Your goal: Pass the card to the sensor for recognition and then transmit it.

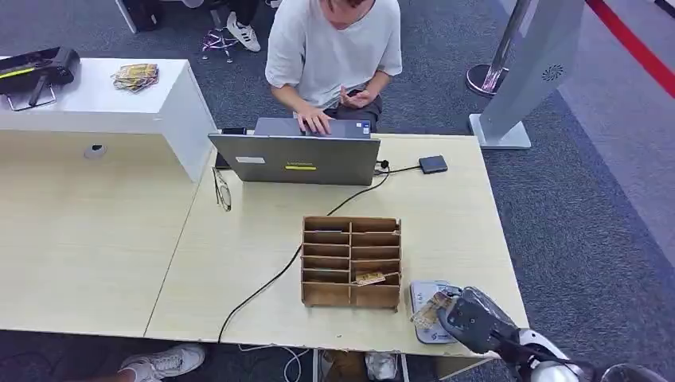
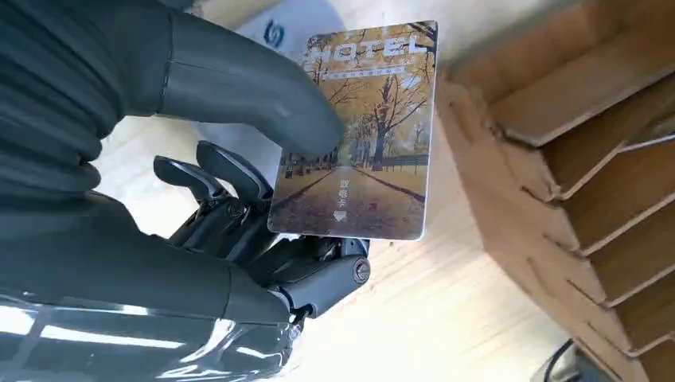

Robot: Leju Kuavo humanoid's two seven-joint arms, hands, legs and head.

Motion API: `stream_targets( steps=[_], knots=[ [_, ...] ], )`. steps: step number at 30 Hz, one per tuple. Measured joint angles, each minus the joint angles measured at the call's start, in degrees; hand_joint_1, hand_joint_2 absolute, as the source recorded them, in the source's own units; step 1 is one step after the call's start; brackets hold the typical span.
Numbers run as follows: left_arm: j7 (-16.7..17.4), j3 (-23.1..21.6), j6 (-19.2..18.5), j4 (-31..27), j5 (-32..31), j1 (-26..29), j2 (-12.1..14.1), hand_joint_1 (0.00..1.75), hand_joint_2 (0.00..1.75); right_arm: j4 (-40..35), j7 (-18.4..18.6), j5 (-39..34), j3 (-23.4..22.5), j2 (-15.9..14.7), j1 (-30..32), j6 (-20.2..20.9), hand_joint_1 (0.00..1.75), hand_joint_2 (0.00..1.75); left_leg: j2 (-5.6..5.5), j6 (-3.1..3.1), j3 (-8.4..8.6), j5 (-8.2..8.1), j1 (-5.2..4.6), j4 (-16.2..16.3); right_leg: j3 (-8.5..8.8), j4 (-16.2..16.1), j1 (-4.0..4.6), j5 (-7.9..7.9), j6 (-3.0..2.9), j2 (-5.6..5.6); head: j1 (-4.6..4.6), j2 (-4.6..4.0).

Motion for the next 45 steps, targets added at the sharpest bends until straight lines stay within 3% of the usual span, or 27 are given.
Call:
stream_targets(
  steps=[16,27,45],
  knots=[
    [0.0,-0.02,0.02,0.0,-0.04,0.01,-0.04,0.0,0.0,1.86,0.98,3.05,1.33,1.38,-1.82,-2.29,1.75,1.75,-0.01,0.0,0.0,0.0,0.0,0.0,0.0,0.0,0.0,0.0,0.0,-0.01,0.0,0.0],
    [0.76,0.0,0.17,0.0,-0.09,0.0,-0.26,0.0,0.0,2.62,5.4,12.32,2.73,2.45,-2.96,-6.99,1.75,1.75,-0.01,0.0,0.0,0.0,0.0,0.0,0.0,0.0,0.01,0.0,0.0,0.0,0.02,0.0],
    [1.05,-0.02,0.17,0.0,-0.11,-0.01,-0.31,0.0,0.0,3.58,8.52,20.87,3.76,5.29,-3.69,-9.57,1.75,1.75,0.0,0.0,0.03,0.0,0.0,0.0,0.02,0.0,0.0,0.0,0.0,0.0,0.0,0.0]
  ],
)
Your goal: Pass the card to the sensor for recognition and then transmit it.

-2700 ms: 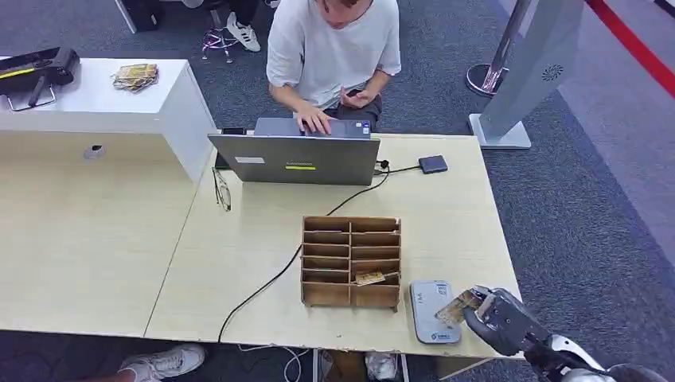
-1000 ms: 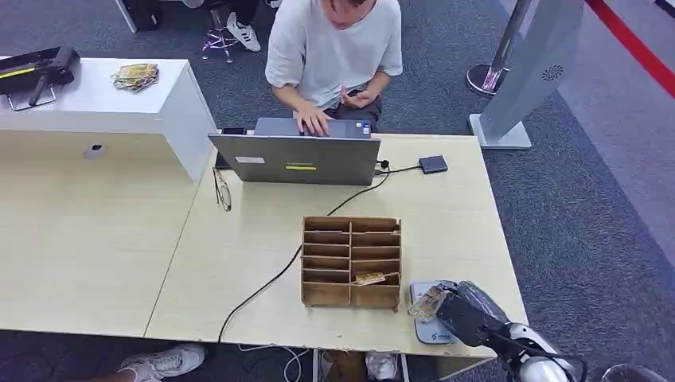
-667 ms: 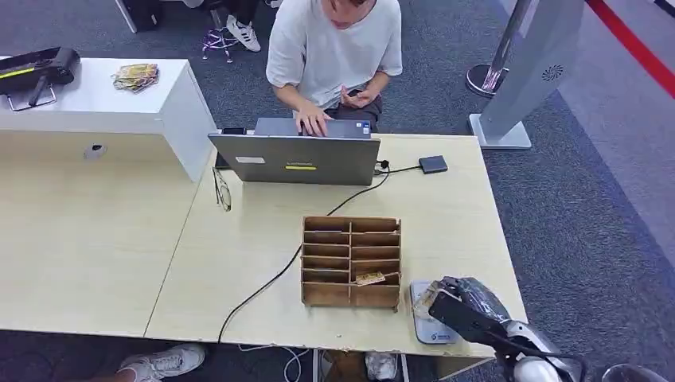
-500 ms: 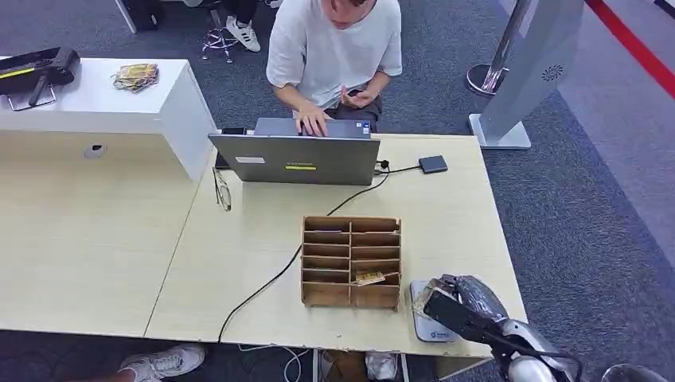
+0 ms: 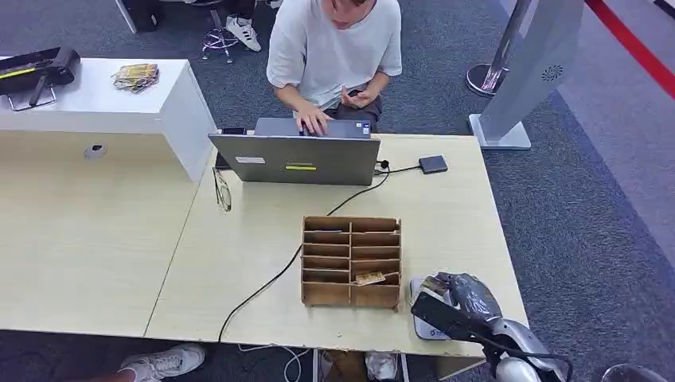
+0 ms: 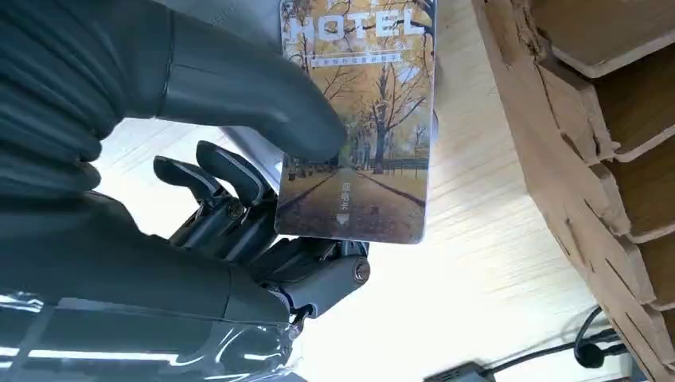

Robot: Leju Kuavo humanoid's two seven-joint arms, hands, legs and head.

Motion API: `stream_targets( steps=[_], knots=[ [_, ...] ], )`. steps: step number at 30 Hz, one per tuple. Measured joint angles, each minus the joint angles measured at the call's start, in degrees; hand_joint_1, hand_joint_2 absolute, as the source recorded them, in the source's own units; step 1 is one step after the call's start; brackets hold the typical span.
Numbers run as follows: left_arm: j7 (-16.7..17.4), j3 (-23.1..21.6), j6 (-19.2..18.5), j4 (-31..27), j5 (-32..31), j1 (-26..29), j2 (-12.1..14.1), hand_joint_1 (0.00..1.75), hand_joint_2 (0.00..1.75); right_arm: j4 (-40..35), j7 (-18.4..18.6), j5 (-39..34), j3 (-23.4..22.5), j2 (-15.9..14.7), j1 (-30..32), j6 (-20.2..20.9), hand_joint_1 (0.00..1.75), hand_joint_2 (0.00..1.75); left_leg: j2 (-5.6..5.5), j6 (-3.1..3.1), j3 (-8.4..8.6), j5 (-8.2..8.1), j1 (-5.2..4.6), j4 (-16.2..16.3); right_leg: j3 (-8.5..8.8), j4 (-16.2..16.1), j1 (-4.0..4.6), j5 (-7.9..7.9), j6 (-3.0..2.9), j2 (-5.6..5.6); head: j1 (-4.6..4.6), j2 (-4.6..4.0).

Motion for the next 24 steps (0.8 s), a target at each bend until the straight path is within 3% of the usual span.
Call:
stream_targets(
  steps=[17,24],
  knots=[
    [0.81,-0.18,-0.39,0.0,-0.85,-0.08,-0.33,0.0,0.0,3.3,4.18,8.94,1.27,3.19,-1.11,-2.25,1.75,1.75,0.01,0.0,0.09,0.0,0.0,0.0,0.08,0.0,0.0,0.01,0.01,0.01,0.02,0.0],
    [0.81,-0.37,-0.39,0.0,-0.68,-0.09,-0.35,0.0,0.0,4.13,0.33,3.78,1.03,3.5,-1.72,0.79,1.75,1.75,0.03,0.0,0.13,0.0,0.0,0.0,0.11,0.0,0.0,0.01,0.01,0.01,0.02,0.0]
  ],
)
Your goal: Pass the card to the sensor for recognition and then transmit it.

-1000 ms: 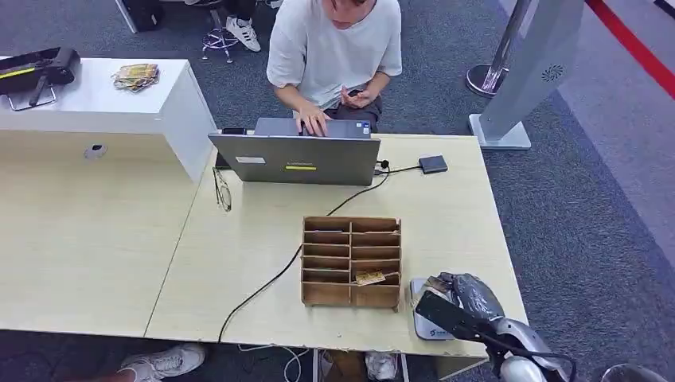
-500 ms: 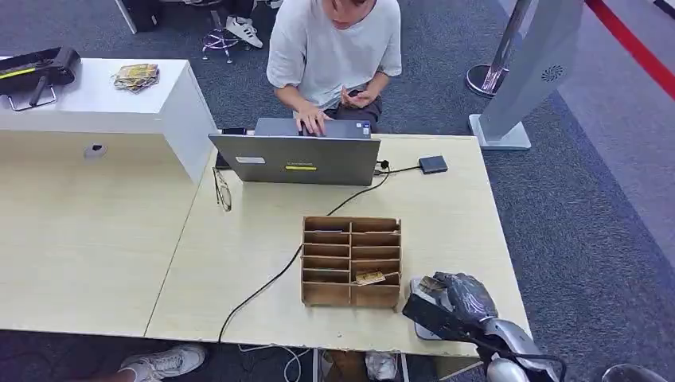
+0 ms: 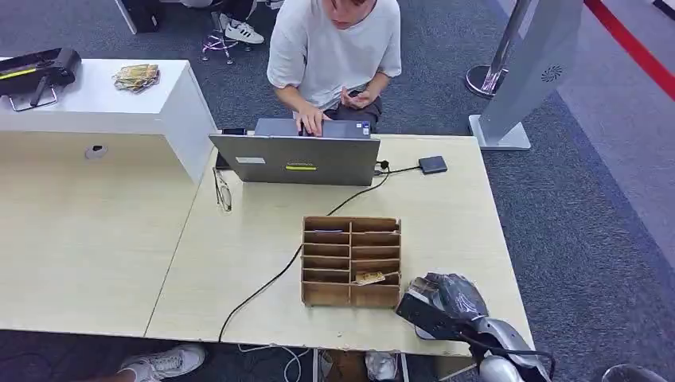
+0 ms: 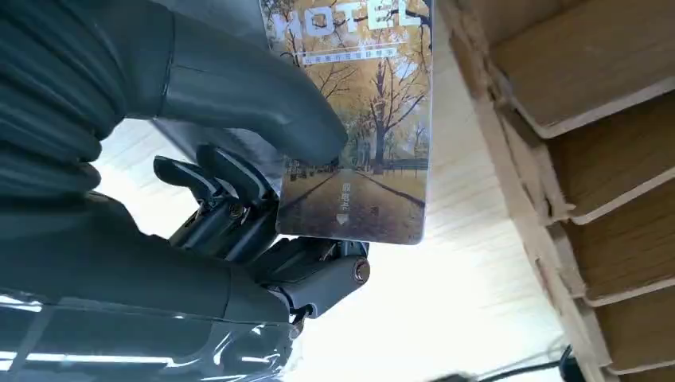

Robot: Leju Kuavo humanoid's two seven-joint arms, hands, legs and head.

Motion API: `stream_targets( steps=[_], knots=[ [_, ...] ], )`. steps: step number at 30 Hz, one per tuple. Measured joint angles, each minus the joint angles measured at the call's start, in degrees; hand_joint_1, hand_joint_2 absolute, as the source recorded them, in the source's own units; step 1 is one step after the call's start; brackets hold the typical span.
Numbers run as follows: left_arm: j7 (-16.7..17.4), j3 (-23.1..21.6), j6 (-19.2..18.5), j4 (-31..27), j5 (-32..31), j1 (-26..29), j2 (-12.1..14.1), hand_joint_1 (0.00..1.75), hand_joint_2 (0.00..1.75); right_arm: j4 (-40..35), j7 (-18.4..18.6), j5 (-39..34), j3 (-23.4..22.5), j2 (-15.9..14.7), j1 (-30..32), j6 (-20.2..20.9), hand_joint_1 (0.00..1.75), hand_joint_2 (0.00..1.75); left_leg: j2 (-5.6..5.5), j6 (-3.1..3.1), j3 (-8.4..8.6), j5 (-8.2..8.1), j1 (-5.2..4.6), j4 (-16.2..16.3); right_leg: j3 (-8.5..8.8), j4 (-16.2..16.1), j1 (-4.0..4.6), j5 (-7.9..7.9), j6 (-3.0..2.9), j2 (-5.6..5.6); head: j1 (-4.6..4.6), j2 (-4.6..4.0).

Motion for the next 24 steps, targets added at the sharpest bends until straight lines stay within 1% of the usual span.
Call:
stream_targets(
  steps=[5,12,18,24],
  knots=[
    [0.0,0.0,0.0,0.0,0.09,0.0,0.02,0.0,0.0,0.0,-1.05,-2.36,-0.79,0.0,-0.17,1.07,1.75,1.75,0.0,0.0,0.0,0.0,0.0,0.0,0.0,0.0,0.0,0.0,0.0,0.0,0.0,0.0],
    [-0.11,0.0,0.04,0.0,0.26,0.01,0.07,0.0,0.0,-0.5,-1.2,-3.97,-1.62,-0.13,-0.12,0.91,1.75,1.75,0.0,0.0,0.01,0.0,0.0,0.0,-0.01,0.0,0.0,0.0,0.0,0.0,0.0,0.0],
    [-0.35,0.04,0.2,0.0,0.63,0.04,0.07,0.0,0.0,-1.09,-4.31,-11.08,-3.61,-1.68,0.01,4.04,1.75,1.75,-0.01,0.0,-0.01,0.0,-0.01,0.01,0.0,0.0,-0.01,0.0,0.01,0.0,0.0,0.0],
    [-1.29,0.07,0.17,0.0,0.7,0.07,0.17,0.0,0.0,-1.9,-7.5,-18.67,-5.64,-4.26,0.53,8.53,1.75,1.75,-0.03,0.01,-0.02,0.0,-0.01,0.03,-0.01,-0.01,-0.01,0.0,0.01,-0.01,0.0,0.0]
  ],
)
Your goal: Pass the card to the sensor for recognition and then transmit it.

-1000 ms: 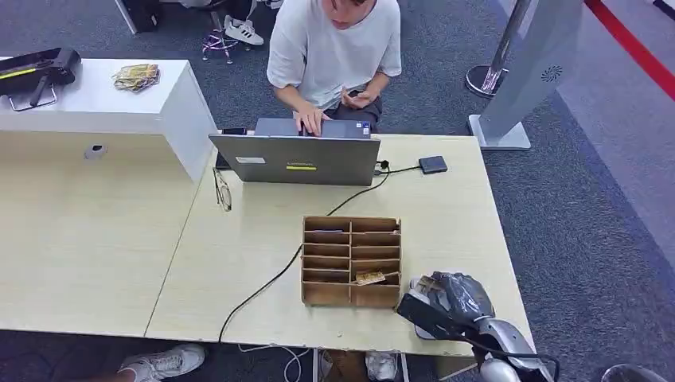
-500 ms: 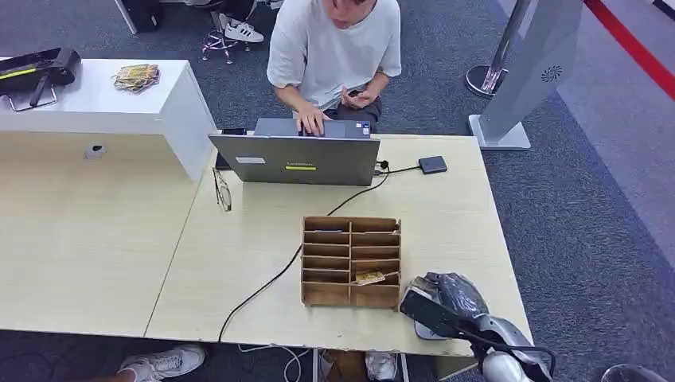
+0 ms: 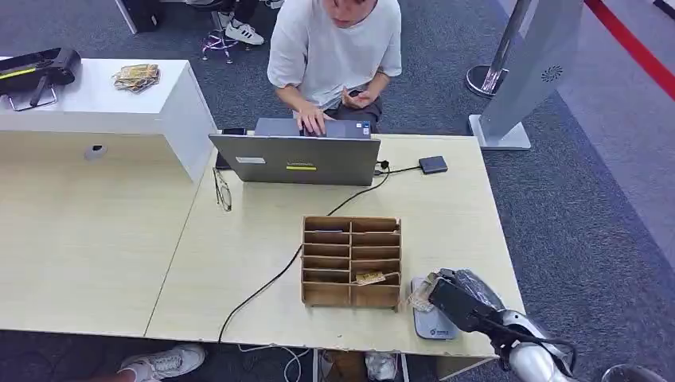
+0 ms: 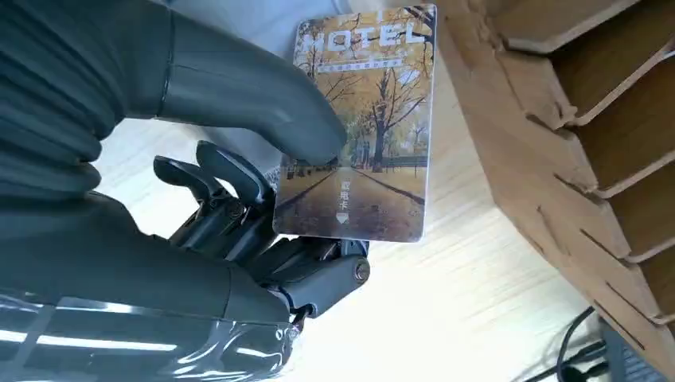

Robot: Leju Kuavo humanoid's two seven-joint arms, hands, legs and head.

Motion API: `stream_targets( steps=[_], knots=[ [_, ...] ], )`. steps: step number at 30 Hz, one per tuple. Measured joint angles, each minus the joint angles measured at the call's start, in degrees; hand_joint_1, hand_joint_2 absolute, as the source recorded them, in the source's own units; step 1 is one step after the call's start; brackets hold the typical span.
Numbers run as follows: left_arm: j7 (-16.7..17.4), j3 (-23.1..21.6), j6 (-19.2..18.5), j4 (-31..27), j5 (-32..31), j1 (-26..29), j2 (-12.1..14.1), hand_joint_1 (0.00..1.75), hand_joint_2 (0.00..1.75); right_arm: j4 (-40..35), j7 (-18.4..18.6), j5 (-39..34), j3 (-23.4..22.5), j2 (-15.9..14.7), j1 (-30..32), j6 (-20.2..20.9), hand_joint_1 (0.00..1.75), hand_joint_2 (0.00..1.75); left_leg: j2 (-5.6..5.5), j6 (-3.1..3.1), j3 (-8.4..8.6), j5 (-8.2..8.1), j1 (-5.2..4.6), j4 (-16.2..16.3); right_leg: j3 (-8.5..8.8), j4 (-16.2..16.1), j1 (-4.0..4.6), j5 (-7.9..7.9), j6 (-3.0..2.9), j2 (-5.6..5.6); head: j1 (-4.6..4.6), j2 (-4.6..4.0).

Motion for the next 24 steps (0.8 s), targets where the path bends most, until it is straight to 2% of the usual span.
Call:
stream_targets(
  steps=[5,12,24],
  knots=[
    [-0.04,0.0,-0.15,0.0,0.0,0.01,0.31,0.0,0.0,-0.46,-1.44,-4.1,-1.38,-2.01,0.87,1.88,1.75,1.75,0.0,0.0,-0.01,0.0,0.0,-0.01,-0.02,0.0,0.0,0.0,0.0,0.0,-0.02,0.0],
    [-0.09,0.0,-0.15,0.0,-0.09,0.0,0.35,0.0,0.0,-0.96,-1.66,-6.25,-2.62,-3.73,1.7,2.2,1.75,1.75,0.01,0.0,-0.02,0.0,0.0,-0.01,-0.02,0.0,0.0,0.0,0.0,0.01,-0.02,0.0],
    [-0.02,0.0,-0.09,0.0,-0.44,-0.01,0.35,0.0,0.0,-0.39,1.77,-0.43,-2.51,-4.0,1.81,-1.56,1.75,1.75,0.01,0.0,-0.03,0.0,0.01,-0.02,-0.02,0.0,0.01,0.0,0.0,0.0,-0.02,0.0]
  ],
)
